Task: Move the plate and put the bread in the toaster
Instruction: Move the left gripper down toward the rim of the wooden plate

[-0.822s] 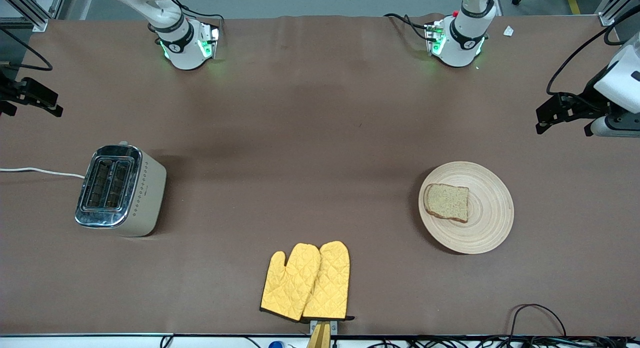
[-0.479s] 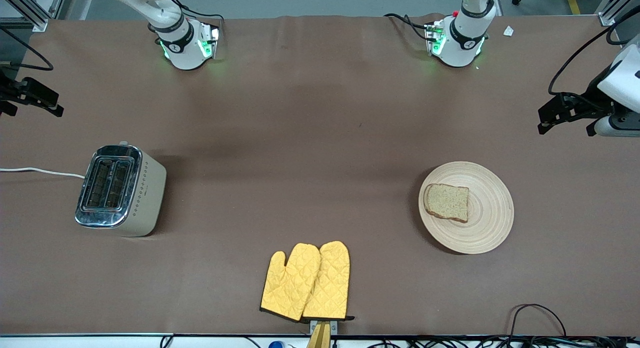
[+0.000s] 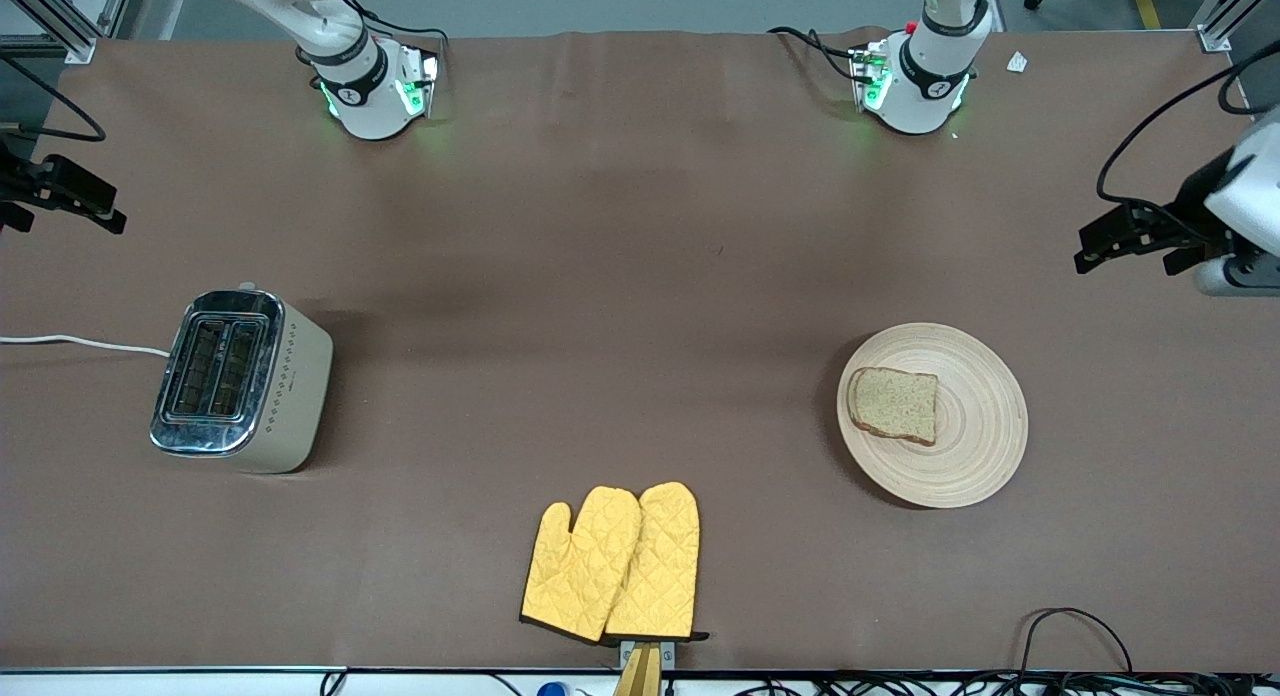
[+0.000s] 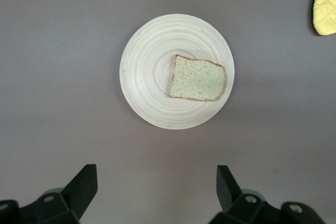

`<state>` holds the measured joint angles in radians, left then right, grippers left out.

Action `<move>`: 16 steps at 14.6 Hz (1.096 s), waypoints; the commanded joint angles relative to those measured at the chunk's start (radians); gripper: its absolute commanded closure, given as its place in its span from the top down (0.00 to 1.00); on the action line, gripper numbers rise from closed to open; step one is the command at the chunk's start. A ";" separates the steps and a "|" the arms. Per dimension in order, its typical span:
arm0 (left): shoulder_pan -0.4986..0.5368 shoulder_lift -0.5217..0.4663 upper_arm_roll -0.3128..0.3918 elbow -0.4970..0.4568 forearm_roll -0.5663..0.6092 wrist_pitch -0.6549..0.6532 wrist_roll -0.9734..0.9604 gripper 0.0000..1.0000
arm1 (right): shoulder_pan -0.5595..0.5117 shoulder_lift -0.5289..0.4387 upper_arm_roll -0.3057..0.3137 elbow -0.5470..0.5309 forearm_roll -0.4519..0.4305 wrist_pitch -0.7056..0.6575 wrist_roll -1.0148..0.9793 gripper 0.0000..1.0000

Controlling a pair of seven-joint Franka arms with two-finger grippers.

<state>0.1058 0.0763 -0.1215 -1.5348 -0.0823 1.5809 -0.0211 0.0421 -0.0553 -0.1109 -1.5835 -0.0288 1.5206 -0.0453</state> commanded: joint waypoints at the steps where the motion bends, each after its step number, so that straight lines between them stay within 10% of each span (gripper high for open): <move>1: 0.102 0.107 0.000 0.024 -0.095 -0.003 0.096 1.00 | -0.004 -0.003 -0.001 0.004 0.012 -0.005 -0.008 1.00; 10: 0.380 0.630 -0.001 0.074 -0.468 0.083 0.561 1.00 | -0.008 -0.001 -0.003 0.002 0.012 -0.005 -0.008 1.00; 16: 0.379 0.770 -0.012 0.079 -0.590 0.137 0.621 1.00 | -0.010 -0.001 -0.006 0.002 0.012 -0.005 -0.008 1.00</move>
<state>0.4930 0.8162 -0.1223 -1.4833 -0.6419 1.7064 0.5934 0.0406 -0.0547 -0.1166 -1.5833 -0.0287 1.5203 -0.0453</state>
